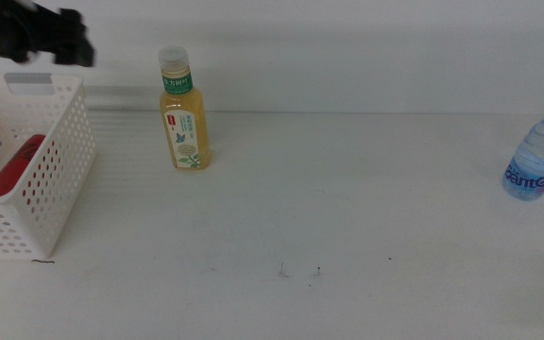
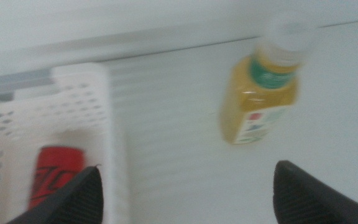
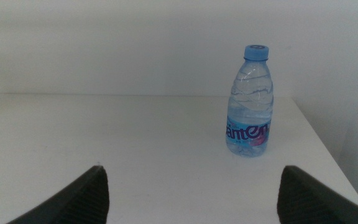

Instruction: Use arms to grab the bottles and put them into the dustbin to the left of the table.

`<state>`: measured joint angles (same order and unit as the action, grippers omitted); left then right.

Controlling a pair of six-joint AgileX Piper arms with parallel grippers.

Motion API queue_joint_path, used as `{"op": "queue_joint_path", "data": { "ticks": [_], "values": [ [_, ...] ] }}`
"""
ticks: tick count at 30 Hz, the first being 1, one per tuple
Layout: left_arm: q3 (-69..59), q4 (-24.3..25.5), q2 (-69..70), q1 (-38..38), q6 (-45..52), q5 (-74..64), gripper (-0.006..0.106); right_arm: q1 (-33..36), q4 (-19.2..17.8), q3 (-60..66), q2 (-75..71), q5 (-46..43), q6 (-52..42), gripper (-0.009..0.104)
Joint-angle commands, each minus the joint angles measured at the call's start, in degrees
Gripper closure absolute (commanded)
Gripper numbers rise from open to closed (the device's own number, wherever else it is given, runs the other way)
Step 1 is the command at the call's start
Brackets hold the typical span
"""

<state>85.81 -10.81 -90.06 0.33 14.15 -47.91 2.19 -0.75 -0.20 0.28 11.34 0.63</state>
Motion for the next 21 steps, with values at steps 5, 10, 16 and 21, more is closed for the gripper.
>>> {"op": "queue_joint_path", "data": {
  "ticks": [5, 10, 16, 21],
  "values": [
    [-13.96, 0.4, 6.52, -7.48, -1.74, 14.91, 0.007, 0.06, -0.45, 0.2, -0.28, -0.6, -0.24, 0.002],
    [-24.83, 0.12, 10.31, -12.45, -3.92, 29.21, 0.007, 0.06, -0.45, 0.2, -0.28, -0.6, -0.24, 0.002],
    [-32.56, -2.23, 10.47, -15.27, -5.14, 38.67, 0.007, 0.06, -0.45, 0.2, -0.28, -0.6, -0.24, 0.002],
    [-35.03, -2.13, 10.58, -15.28, -5.0, 41.09, 0.007, 0.06, -0.45, 0.2, -0.28, -0.6, -0.24, 0.002]
  ]
}}
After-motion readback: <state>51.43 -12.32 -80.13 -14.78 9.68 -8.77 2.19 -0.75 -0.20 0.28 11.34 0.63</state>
